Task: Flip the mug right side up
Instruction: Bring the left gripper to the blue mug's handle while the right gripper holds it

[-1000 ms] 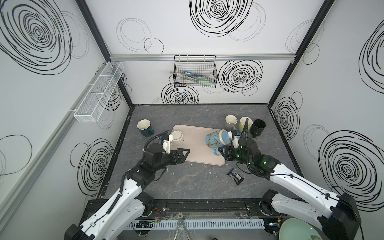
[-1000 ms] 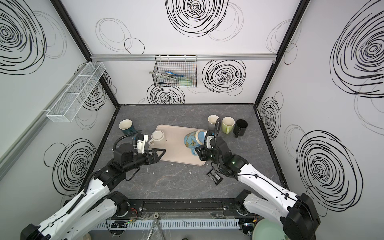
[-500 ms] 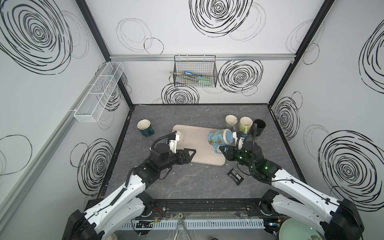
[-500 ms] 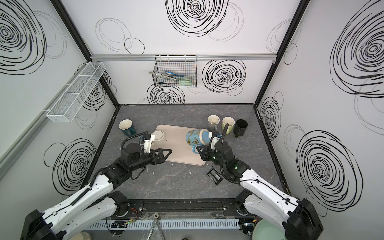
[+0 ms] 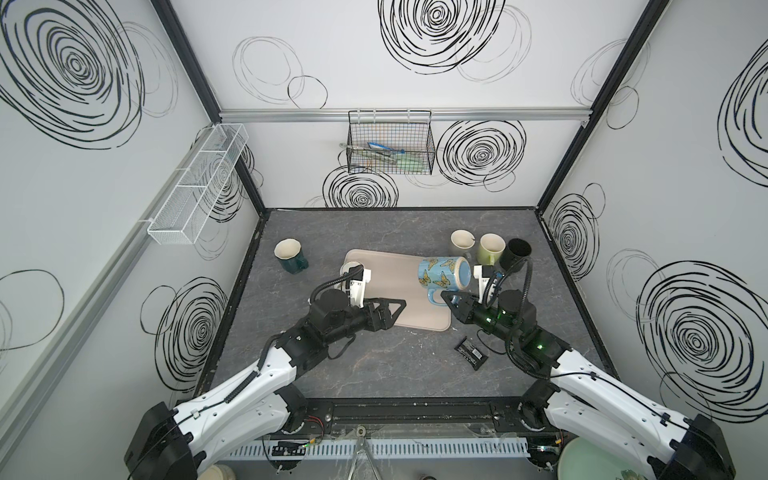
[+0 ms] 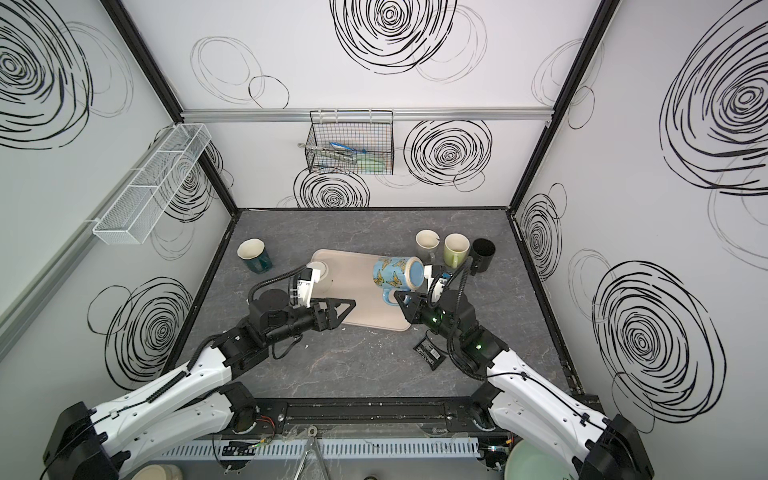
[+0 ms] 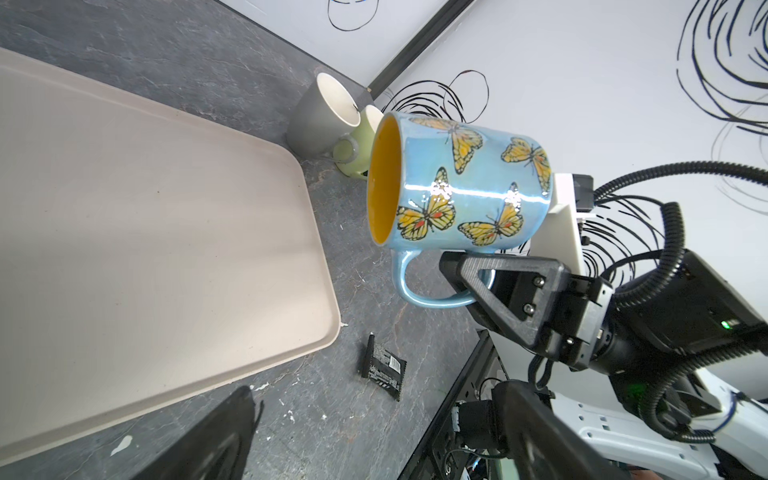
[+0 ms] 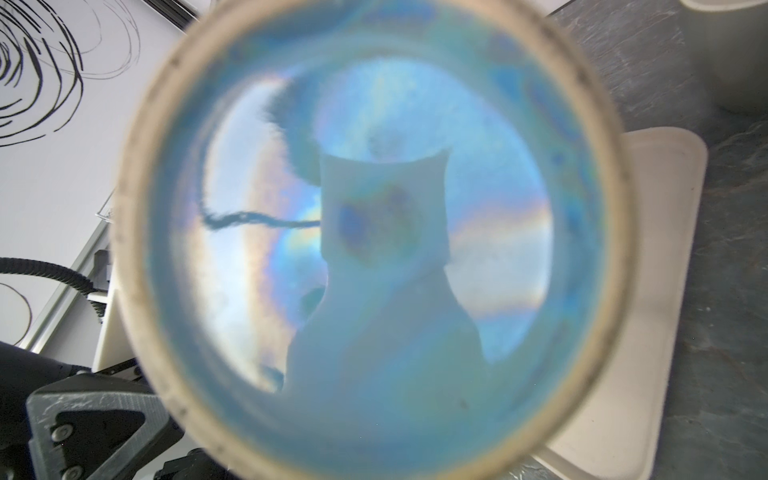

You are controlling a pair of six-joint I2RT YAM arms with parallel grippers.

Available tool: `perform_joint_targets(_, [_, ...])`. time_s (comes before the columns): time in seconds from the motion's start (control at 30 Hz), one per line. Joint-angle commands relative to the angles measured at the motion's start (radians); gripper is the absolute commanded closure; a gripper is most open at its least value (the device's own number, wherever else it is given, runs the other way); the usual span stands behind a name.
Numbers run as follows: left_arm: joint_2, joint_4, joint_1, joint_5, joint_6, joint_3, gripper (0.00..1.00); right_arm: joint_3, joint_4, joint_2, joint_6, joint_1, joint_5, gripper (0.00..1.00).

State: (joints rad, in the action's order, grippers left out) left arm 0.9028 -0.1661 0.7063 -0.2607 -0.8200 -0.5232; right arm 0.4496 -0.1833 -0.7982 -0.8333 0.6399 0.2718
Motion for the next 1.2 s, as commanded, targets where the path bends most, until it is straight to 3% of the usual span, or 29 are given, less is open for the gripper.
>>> perform_joint_targets(0.0, [0.031, -0.103, 0.025, 0.023, -0.034, -0.005, 0.04, 0.019, -0.199, 0.049, -0.008, -0.005, 0.02, 1.0])
perform_joint_targets(0.53, [0.135, -0.219, 0.058, 0.019, -0.067, -0.048, 0.04, -0.003, -0.307, 0.057, -0.108, -0.008, 0.096, 1.0])
perform_joint_targets(1.17, [0.249, -0.277, 0.028, -0.033, -0.054, -0.123, 0.04, -0.004, -0.342, 0.068, -0.141, -0.018, 0.116, 1.0])
